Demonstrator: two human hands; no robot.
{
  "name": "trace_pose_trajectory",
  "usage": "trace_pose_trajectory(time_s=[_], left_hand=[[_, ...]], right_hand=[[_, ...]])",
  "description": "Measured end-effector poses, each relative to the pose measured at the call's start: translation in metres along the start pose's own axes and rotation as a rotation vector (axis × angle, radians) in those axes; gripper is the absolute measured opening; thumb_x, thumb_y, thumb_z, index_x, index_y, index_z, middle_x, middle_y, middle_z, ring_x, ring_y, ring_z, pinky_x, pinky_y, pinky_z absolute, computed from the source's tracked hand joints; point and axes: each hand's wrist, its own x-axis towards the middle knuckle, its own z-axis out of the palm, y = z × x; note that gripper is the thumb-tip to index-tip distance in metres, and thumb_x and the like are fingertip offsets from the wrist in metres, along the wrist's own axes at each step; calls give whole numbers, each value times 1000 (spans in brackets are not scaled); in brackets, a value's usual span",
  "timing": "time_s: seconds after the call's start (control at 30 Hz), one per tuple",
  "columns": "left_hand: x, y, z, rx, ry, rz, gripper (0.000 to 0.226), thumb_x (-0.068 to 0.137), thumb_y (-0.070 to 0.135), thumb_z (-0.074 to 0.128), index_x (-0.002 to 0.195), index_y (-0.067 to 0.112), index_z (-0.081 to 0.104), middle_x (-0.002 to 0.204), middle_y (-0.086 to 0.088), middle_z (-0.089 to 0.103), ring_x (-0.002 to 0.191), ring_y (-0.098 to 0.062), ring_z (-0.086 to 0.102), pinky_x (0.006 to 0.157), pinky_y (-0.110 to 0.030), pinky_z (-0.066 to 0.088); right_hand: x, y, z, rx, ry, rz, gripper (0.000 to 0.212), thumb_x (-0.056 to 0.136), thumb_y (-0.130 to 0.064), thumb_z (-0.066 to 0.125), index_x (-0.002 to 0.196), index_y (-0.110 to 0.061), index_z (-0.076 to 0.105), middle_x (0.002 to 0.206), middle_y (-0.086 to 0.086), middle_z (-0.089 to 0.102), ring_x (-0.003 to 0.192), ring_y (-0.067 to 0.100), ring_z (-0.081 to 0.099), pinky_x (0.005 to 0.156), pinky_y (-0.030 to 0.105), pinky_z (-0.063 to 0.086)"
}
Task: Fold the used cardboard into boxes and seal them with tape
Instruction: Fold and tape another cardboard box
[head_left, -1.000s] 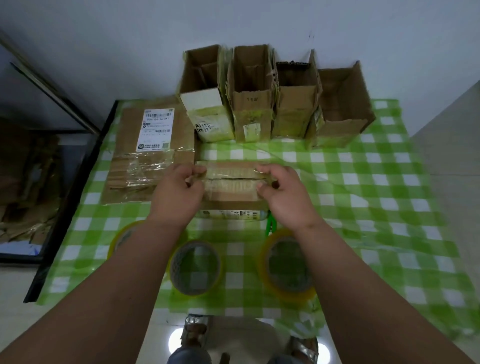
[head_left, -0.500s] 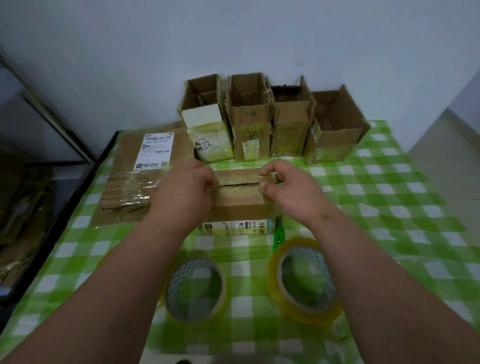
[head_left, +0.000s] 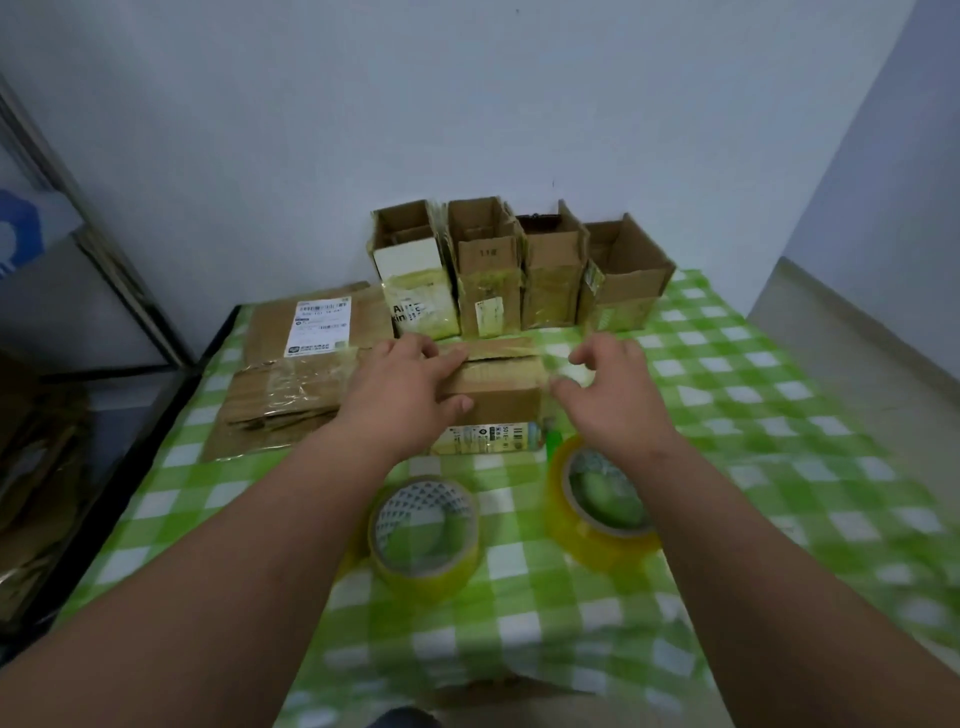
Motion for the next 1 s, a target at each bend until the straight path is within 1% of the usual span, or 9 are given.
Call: trace_pose_trajectory(time_s=[0.07,0.13,0.23,0.4,0.47,0.57,0.73,0.87,1.0], left_hand=[[-7,2,4,-44,9,-10,58,97,48,50,151,40,30,152,5,32,136,-25,26,113,-44,30],[-14,3,9,-106,12,-16,59,99,39,51,153,35,27,157,4,26,142,-26,22,117,-47,26],[-23,2,12,-188,-1,-18,64,99,30,53,155,30,22,162,6,18,147,-25,18,120,-48,21],[-29,1,13,-225,13,-13,64,99,24,52,155,29,23,162,8,16,148,-22,15,120,-48,21],[-30,1,14,-224,41,-7,60,99,21,51,154,29,27,161,8,20,146,-22,19,119,-47,25],[-32,0,13,-229,55,-13,58,99,20,50,152,30,30,160,8,23,145,-22,21,116,-48,29],[-38,-1,9,-274,5,-34,64,98,17,50,155,30,25,163,9,13,148,-22,19,119,-45,26],[-44,2,0,-347,15,-59,68,98,14,51,156,27,18,165,9,4,151,-21,14,121,-44,20],[-51,9,-13,-334,54,-43,66,100,17,51,156,25,18,165,6,11,152,-19,5,124,-46,9]], right_hand=[[-19,3,-4,-96,53,4,22,88,-39,61,83,-19,53,93,2,55,78,23,55,68,35,40],[-40,0,-6,-247,-25,19,37,90,-49,55,69,-19,47,71,0,54,73,25,56,68,35,39],[-60,-6,-7,-666,-153,-19,50,89,-66,42,67,-21,52,73,-3,58,83,24,58,90,42,35],[-67,-16,-11,-779,-383,1,40,79,-59,57,64,-22,53,72,-6,57,79,19,56,96,47,26],[-64,-19,-13,-743,-414,27,33,80,-49,59,66,-20,50,73,-5,54,79,19,55,95,45,28],[-54,-21,-23,-639,-316,80,25,83,-38,58,70,-18,49,76,-4,54,80,21,54,86,37,36],[-46,-21,-44,-120,-132,143,34,87,-28,67,65,-27,40,68,-7,46,72,22,52,64,32,37],[-55,-37,-48,266,-69,60,22,93,-26,66,73,-22,57,72,-4,59,67,16,56,58,29,38],[-66,-47,-47,348,-88,-34,6,95,-24,64,91,-19,66,87,-3,71,74,7,65,60,21,43]])
